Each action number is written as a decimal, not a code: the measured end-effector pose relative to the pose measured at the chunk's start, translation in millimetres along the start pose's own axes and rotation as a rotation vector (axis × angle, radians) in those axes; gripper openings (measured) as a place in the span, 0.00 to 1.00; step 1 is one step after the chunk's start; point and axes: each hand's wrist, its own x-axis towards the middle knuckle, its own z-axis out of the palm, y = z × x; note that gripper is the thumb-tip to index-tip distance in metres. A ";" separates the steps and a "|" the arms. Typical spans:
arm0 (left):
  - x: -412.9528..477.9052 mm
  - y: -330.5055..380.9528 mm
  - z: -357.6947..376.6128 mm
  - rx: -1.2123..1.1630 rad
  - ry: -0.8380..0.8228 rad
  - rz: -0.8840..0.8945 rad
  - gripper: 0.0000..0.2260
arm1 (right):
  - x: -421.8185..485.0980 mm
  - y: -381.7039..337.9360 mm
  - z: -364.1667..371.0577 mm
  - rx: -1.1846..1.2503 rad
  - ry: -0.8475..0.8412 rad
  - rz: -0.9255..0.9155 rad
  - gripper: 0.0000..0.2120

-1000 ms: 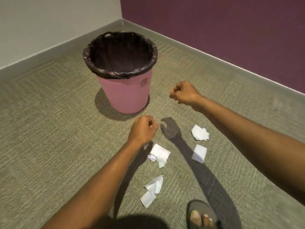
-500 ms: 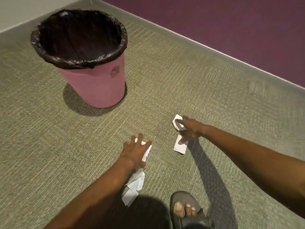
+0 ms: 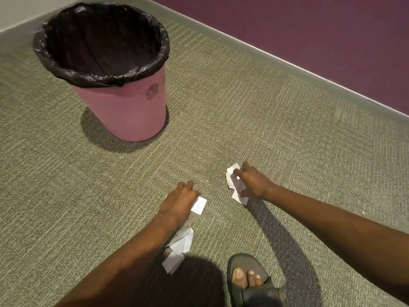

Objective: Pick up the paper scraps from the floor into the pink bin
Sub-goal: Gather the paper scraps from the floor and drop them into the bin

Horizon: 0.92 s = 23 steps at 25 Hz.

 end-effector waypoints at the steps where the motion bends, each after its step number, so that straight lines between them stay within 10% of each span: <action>1: -0.7 -3.0 2.5 -0.064 0.013 -0.014 0.12 | -0.1 0.0 0.5 0.030 0.022 -0.019 0.28; 5: 0.6 -12.6 8.5 -0.322 0.044 -0.114 0.06 | -1.9 -7.4 -7.1 0.140 0.088 -0.047 0.09; 13: 3.6 -18.1 0.9 -0.556 0.055 -0.224 0.05 | 7.9 -32.4 -40.8 0.467 0.044 -0.027 0.09; 23: -23.1 -30.1 -194.1 -0.773 0.433 -0.161 0.03 | -1.1 -118.9 -201.0 1.026 0.585 -0.177 0.09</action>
